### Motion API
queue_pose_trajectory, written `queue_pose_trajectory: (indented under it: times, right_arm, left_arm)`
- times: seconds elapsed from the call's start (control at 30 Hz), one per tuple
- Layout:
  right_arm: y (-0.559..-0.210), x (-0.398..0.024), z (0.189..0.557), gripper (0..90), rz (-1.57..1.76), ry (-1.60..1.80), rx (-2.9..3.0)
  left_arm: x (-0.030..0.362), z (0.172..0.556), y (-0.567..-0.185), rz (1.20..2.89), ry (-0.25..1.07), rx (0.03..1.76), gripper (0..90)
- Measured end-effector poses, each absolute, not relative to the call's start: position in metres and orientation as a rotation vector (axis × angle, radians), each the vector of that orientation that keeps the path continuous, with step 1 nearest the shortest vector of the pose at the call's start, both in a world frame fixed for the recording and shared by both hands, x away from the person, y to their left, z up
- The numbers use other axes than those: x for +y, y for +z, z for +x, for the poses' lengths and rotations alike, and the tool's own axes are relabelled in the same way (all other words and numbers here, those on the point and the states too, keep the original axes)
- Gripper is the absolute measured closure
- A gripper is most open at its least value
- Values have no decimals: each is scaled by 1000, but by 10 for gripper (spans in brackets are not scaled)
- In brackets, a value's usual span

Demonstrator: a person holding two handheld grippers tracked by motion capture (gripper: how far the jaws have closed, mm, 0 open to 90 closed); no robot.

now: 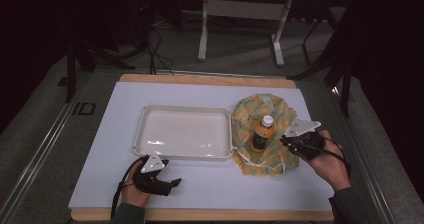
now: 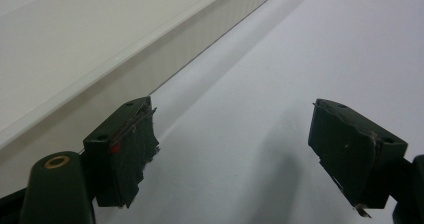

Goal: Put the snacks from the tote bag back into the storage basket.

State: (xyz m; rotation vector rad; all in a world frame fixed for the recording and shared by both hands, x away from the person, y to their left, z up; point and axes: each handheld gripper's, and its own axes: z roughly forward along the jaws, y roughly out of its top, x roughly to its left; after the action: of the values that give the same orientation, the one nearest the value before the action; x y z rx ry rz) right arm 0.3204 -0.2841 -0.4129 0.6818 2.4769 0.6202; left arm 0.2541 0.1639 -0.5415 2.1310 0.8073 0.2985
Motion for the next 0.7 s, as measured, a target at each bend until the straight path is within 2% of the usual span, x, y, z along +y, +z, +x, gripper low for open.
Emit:
queue_pose_trajectory:
  times: [0.5, 0.7]
  right_arm:
    - [-398, -270, 329, 809, 603, 550, 2524]
    - [-391, -264, 335, 771, 600, 544, 2513]
  left_arm:
    - [164, 254, -542, 2123, 295, 813, 189]
    - [164, 254, -542, 2125, 294, 810, 188]
